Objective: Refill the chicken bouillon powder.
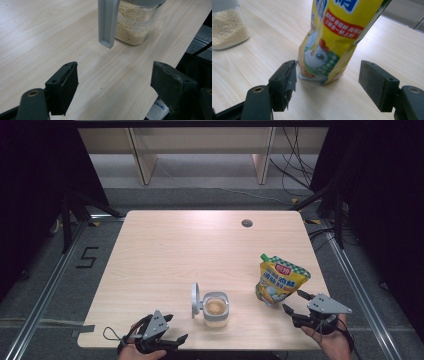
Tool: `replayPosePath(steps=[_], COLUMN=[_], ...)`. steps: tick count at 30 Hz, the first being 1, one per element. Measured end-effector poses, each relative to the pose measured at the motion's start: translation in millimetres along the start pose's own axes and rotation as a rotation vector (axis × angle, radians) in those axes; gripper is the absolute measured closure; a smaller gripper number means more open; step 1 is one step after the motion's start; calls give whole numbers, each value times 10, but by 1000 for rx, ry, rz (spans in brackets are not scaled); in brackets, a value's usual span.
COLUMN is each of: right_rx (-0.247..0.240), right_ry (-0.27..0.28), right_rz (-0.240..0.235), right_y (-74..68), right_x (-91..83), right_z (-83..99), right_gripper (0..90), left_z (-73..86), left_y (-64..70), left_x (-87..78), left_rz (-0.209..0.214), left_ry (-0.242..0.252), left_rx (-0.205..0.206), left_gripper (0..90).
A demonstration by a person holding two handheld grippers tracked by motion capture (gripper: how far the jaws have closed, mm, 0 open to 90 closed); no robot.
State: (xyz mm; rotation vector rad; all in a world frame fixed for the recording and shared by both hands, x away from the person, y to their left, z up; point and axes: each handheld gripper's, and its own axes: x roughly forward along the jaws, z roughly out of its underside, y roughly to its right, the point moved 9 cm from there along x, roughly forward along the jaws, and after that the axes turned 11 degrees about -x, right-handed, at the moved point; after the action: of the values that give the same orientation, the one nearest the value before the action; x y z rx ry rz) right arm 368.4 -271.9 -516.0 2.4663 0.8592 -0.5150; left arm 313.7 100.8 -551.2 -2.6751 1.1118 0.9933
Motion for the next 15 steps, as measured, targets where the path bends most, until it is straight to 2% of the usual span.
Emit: replayPosePath(steps=[1,2,3,4,6,7,8,9,11,12,13,15], right_rx=[9,-13,0,-13,14,-17,-27,-19,-33,-18,-49,-54], right_ry=[-3,-11,-18,-17,-28,-23,-30,-31,-43,-50,-52,-59], right_rz=[-12,-18,-10,-19,-34,-37,-43,-50,-60,-64,-69,-82], right_y=[-24,-24,-45,-51,-111,-103,-120,-148,-185,-225,-224,-259], right_x=[-11,-20,-24,-26,-44,-45,-49,-56,-64,-66,-68,-75], right_z=[4,22,30,35,50,48,55,52,65,73,78,89], right_gripper=[314,314,312,311,311,310,309,306,305,305,303,293], left_z=[-4,-11,-2,0,-7,-13,-14,-13,-15,-32,-52,-45], left_y=[13,27,-5,-5,-2,-11,-6,-5,-21,-16,-2,-18], left_x=[8,17,9,-2,-1,-3,5,0,-12,-6,6,-12], left_rz=[8,15,2,2,4,4,6,4,2,8,11,9], left_ry=[7,18,1,-10,-5,-3,4,1,-4,7,31,11], left_rx=[-12,-26,-3,0,-11,1,-13,-19,-6,-17,-36,-26], left_gripper=[214,214,214,215,214,215,215,214,214,214,215,214])
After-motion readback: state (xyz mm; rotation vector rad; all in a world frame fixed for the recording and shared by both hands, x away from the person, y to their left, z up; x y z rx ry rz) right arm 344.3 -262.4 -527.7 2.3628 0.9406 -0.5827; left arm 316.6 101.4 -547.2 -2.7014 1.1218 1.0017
